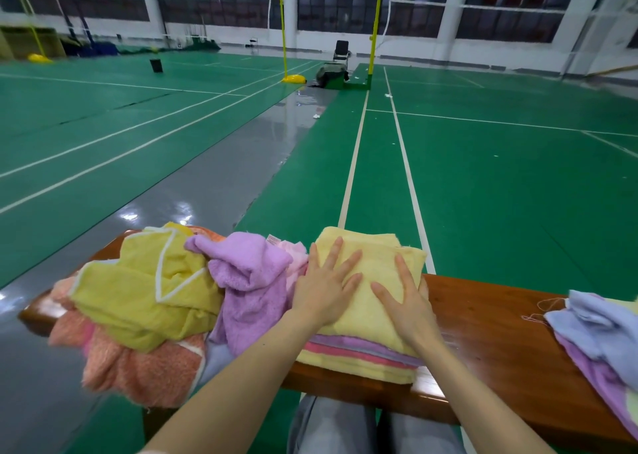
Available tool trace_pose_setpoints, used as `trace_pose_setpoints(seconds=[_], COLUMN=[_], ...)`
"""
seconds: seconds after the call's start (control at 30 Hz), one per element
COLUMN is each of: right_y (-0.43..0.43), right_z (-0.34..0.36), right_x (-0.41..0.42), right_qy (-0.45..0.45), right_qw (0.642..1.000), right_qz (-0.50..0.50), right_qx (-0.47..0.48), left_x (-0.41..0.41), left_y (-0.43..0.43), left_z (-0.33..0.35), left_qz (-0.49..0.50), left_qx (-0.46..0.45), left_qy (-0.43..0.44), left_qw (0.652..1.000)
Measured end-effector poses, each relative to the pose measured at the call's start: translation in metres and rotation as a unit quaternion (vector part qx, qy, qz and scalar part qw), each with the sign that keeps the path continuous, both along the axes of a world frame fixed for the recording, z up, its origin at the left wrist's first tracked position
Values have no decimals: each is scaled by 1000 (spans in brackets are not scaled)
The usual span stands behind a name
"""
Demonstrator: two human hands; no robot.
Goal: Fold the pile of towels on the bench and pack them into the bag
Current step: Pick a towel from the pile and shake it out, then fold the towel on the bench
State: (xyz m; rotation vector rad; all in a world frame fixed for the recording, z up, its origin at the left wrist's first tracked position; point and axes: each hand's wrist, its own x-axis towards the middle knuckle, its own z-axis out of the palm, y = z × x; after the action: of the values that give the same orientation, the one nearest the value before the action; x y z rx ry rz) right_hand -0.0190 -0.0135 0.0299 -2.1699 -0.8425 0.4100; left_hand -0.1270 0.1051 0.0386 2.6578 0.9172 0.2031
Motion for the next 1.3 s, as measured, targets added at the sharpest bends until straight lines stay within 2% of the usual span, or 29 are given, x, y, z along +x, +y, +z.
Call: trace_pose_setpoints(seconds=[0.17, 0.27, 0.33, 0.47, 0.67, 0.8, 0.97, 1.1, 1.2, 1.3], right_y=[2, 5, 5, -2, -30, -71, -140, -186, -205, -210], right_z=[6, 15, 23, 38, 62, 68, 58, 33, 18, 2], right_x=[2, -1, -4, 2, 29, 68, 118, 143, 151, 154], right_qy=[-13, -77, -110, -103, -106, -126, -136, -126, -81, -87], right_qw=[999, 994, 989, 990, 991, 985, 966, 952, 947, 944], right_qz=[-6, -12, 0, -11, -60, -112, -210, -264, -300, -305], right_qx=[-29, -83, -102, -94, -59, -45, -62, -92, -83, -91], left_x=[-8, -25, -38, -48, 8, 67, 120, 140, 144, 145], left_y=[3, 11, 16, 15, -27, -81, -150, -189, -202, -200], left_z=[13, 25, 31, 40, 56, 62, 61, 46, 33, 21], left_qz=[-32, -39, -21, -11, -100, -144, -186, -214, -223, -222], left_qx=[4, 16, -2, 15, 43, -8, -102, -196, -224, -239], left_qy=[64, 87, 66, 3, -76, -105, -86, -59, -42, -41], left_qw=[997, 995, 998, 1000, 991, 984, 973, 955, 948, 944])
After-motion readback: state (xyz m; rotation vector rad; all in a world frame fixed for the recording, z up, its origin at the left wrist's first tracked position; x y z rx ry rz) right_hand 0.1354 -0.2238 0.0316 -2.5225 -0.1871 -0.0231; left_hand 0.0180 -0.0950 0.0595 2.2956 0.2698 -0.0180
